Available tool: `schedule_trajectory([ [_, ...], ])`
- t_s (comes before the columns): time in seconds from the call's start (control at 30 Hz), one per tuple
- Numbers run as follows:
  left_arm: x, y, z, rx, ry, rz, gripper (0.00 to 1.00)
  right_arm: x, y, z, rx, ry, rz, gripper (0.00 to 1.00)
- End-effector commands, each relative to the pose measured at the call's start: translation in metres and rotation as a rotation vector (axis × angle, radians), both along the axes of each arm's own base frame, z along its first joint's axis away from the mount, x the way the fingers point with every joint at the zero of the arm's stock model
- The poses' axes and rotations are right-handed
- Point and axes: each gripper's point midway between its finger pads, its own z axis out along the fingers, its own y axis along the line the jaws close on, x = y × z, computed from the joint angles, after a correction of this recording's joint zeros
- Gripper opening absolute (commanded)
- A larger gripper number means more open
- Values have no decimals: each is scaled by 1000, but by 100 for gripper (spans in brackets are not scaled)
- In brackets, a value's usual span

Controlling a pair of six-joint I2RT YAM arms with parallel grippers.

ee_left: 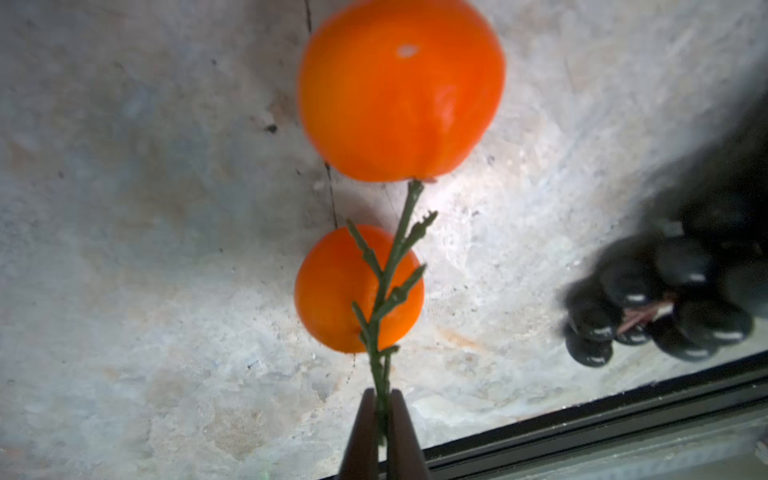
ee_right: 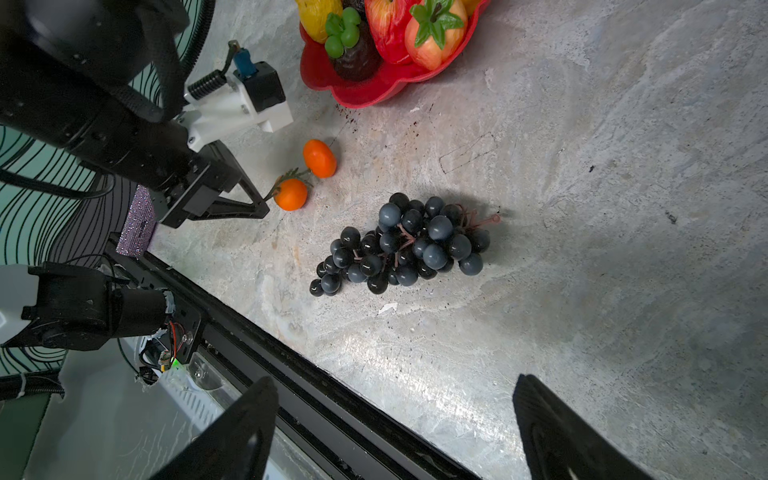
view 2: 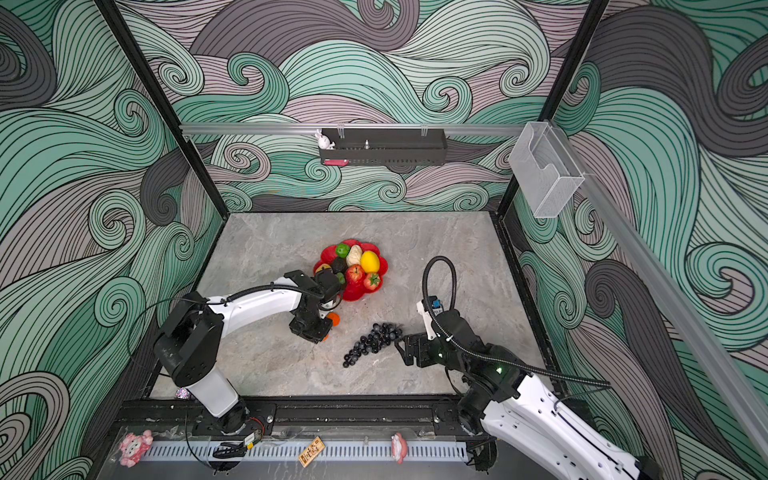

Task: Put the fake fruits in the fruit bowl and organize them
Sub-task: 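Close the left gripper on the tangerine stem and lift it, then carry the tangerines over the red bowl with the left gripper and release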

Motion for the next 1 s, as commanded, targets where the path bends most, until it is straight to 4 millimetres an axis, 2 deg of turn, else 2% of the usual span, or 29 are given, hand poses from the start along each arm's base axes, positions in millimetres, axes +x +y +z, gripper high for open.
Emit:
schedule_trajectory([
  [0.0,-10,-5,18,-26,-53,-16,0,3,-1,8,2,-18,-10,89],
  [0.23,-9,-11,60,-107,-182,-33,0,4,-1,9,-4,-23,-11,90],
  [0.27,-6,-14,76,-141,-222,-39,0,5,-2,9,-3,-26,-13,90],
  [0.43,22,-19,112,-116,-332,-81,0,4,-3,13,5,-34,-17,90],
  [0.67,79,-32,120,-55,-289,-70,0,2,-10,13,-6,-33,-37,90],
  [0.87,128,-42,105,16,-246,-88,0,-3,-14,11,-3,-28,-42,91],
  [0.97,148,-41,97,45,-225,-85,0,-4,-16,10,-1,-27,-45,91],
])
